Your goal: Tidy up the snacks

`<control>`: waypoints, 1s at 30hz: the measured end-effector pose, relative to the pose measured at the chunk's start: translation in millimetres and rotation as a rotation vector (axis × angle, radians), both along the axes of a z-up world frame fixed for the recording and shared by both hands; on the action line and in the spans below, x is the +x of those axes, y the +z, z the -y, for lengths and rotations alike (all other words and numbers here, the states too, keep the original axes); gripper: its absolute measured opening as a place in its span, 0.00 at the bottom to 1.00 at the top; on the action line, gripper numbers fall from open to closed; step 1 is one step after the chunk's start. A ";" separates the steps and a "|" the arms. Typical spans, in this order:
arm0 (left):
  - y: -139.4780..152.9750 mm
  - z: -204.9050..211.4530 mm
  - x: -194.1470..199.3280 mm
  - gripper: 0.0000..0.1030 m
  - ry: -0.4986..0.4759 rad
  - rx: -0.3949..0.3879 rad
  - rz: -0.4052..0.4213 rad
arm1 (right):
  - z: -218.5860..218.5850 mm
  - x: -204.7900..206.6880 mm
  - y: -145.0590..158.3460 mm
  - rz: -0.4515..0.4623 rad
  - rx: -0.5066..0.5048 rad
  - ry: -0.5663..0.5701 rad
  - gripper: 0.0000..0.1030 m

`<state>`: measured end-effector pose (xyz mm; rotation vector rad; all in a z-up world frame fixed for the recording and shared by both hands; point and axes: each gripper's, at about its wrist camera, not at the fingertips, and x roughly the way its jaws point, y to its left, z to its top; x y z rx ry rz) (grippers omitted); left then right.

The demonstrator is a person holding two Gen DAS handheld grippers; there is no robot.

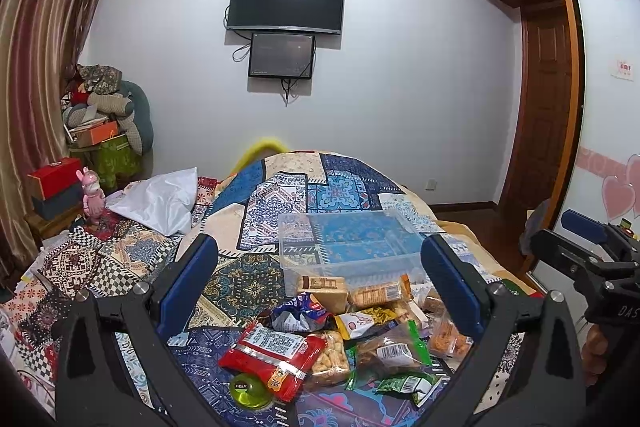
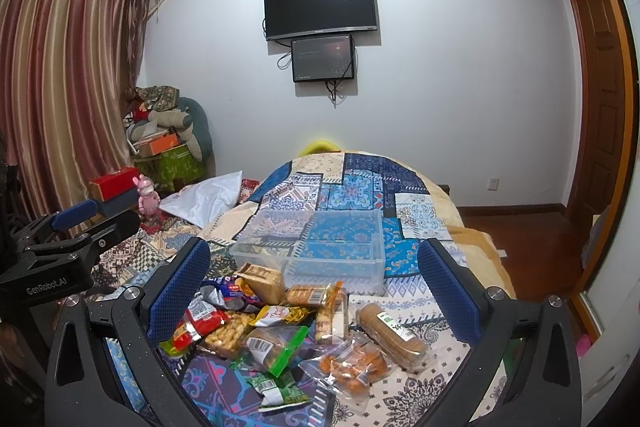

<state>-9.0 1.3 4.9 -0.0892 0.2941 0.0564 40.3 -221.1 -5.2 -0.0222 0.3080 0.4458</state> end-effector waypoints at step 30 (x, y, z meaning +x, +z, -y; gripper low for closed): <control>-20.9 -16.4 27.4 1.00 -0.028 -0.005 -0.138 | 8.5 32.3 -28.7 -0.170 -0.014 0.014 1.00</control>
